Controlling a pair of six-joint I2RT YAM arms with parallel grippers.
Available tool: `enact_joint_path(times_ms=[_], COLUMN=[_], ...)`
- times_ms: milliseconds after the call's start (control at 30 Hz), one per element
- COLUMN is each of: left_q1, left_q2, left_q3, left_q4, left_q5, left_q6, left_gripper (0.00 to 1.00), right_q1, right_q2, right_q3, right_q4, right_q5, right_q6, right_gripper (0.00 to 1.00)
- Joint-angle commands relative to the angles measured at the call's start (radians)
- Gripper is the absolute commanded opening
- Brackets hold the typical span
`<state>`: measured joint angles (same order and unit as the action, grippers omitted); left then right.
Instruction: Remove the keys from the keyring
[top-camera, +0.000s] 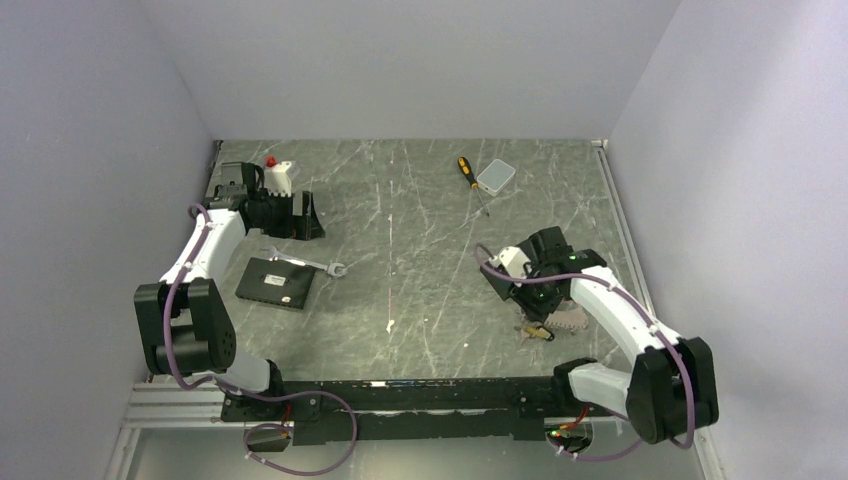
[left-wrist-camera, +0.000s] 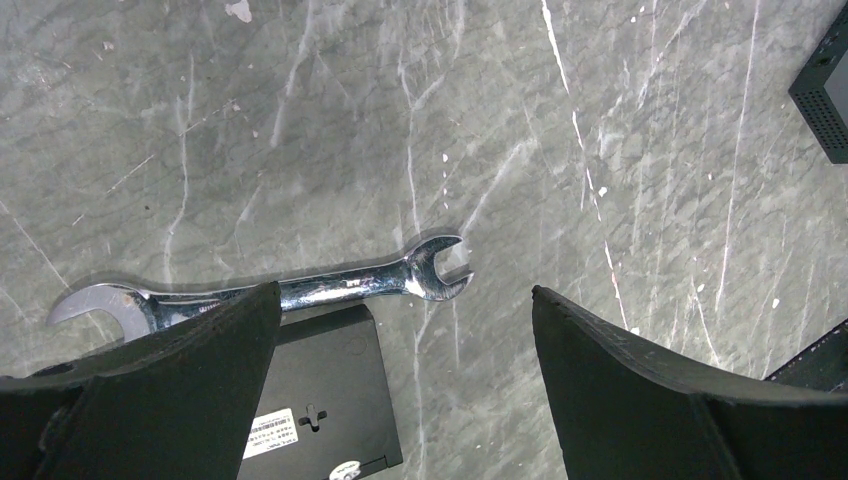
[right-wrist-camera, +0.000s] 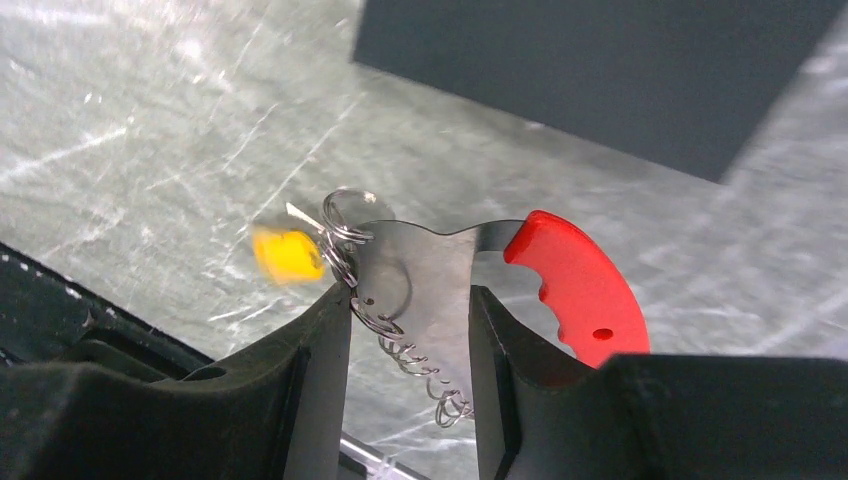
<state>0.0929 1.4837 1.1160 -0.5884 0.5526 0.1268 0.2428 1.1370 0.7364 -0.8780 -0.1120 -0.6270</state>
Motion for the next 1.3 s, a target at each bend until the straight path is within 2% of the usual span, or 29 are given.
enact_joint_path(times_ms=[0,200,300,500,700,933,1067,1133,1267], left_q1=[0.0,0.001,0.0,0.002,0.004,0.001,-0.013,-0.037,-0.121], left_q2=[-0.004,-0.002,-0.002,-0.032,-0.012,0.097,0.109,0.094,0.06], left_q3=[0.001,0.006,0.029,0.069,0.13,0.243,0.201,0.15,0.069], left_q4=[0.01,0.004,-0.02,-0.06,-0.124,-0.236,-0.133,-0.046,0.042], left_q5=[0.028,0.053,0.082,0.184,0.316,0.579,0.706,0.698,0.638], left_q6=[-0.009,-0.017,-0.024,-0.009,0.025,0.016,-0.092,-0.17,-0.215], left_gripper=[0.99,1.0,0.99,0.99,1.0,0.98,0.93,0.92,0.9], right_q1=[-0.032,-0.026,0.015,0.198,0.345,0.554,0.642,0.689,0.767], right_q2=[-0.063,-0.04,-0.013,0.065,0.205,0.358,0.425,0.461,0.539], right_q3=[0.142,0.321,0.389,0.481,0.57,0.661,0.697,0.717,0.771], right_q4=[-0.04,-0.032,0.004,0.059,0.054,0.066,0.096,0.108,0.107], right_q5=[0.021,-0.069,-0.07,0.009,0.016,0.026,0.023,0.026,0.03], right_q6=[0.023,0.063,0.063,0.007,-0.036,-0.065,-0.065,-0.062,-0.065], right_gripper=[0.0,0.0,0.0,0.0,0.0,0.0,0.0,0.0,0.0])
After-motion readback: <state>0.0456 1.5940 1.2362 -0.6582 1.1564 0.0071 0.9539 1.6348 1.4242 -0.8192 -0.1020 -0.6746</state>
